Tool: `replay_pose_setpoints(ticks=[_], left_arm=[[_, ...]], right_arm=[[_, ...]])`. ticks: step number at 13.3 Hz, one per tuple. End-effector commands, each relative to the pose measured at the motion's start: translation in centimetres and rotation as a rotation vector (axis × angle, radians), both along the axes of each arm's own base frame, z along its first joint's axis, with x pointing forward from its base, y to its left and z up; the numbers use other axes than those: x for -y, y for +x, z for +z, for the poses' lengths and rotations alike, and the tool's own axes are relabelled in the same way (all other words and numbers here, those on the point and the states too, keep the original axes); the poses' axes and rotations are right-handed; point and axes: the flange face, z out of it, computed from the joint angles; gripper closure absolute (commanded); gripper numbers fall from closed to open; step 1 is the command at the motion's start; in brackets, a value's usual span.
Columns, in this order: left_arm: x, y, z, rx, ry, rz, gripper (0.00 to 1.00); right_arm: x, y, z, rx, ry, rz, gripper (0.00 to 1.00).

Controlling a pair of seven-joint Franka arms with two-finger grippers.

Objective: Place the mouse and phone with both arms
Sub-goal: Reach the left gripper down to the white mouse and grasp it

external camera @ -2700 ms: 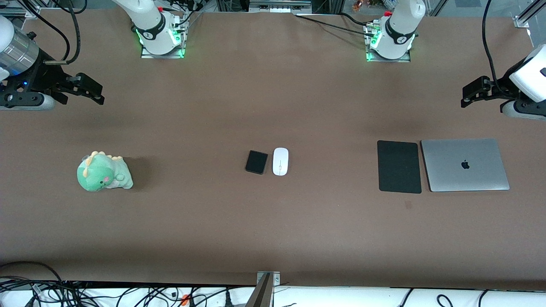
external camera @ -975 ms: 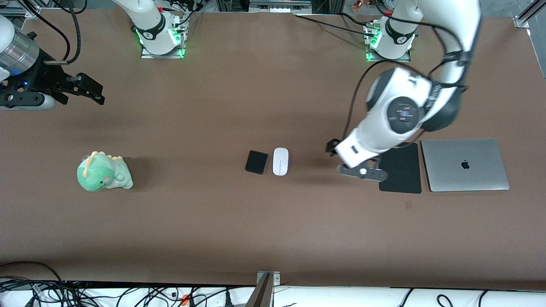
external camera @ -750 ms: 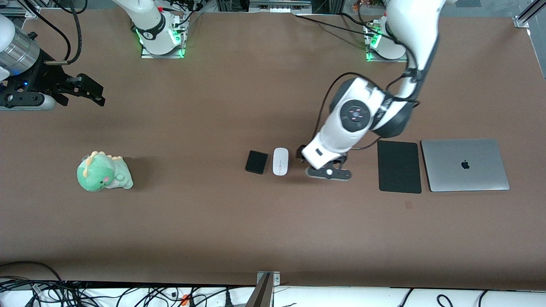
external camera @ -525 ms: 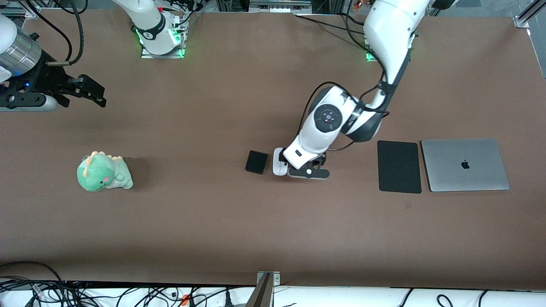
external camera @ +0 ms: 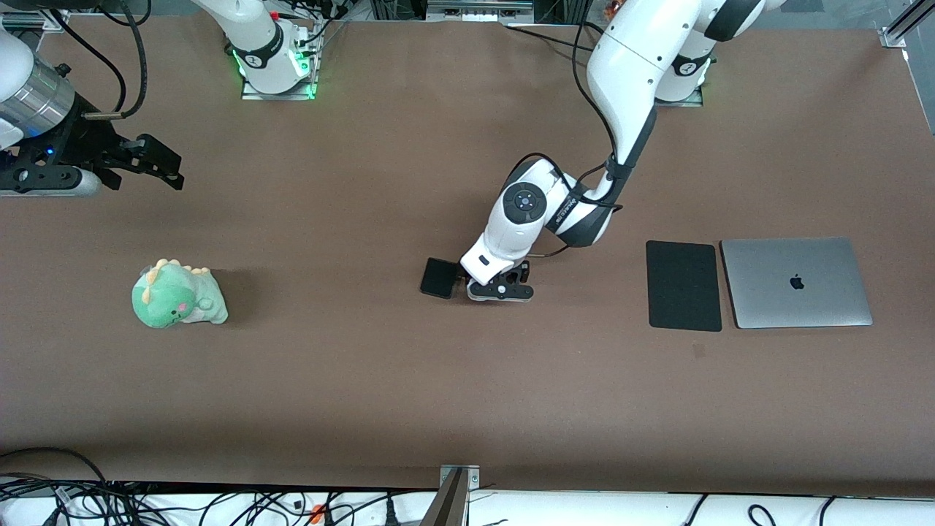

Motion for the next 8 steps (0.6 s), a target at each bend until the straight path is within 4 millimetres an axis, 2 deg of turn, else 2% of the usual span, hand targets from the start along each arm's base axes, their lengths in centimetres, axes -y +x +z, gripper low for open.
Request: replay_pose_setpoints(ticks=[1, 6, 8], left_arm=[[1.2, -0.5, -1.2, 0.022, 0.034, -0.019, 0.00], [2.4, -1.7, -1.8, 0.026, 0.050, -0.022, 0.00], [2.7, -2.0, -2.0, 0.025, 0.054, -0.026, 0.03]], right_arm=[[-0.2, -0.3, 0.3, -0.004, 0.000, 0.022, 0.00], [-2.5, -0.5, -1.8, -0.057, -0.030, 0.063, 0.00], [-3.7, 0.0, -3.4, -0.079, -0.034, 0.074, 0.00]])
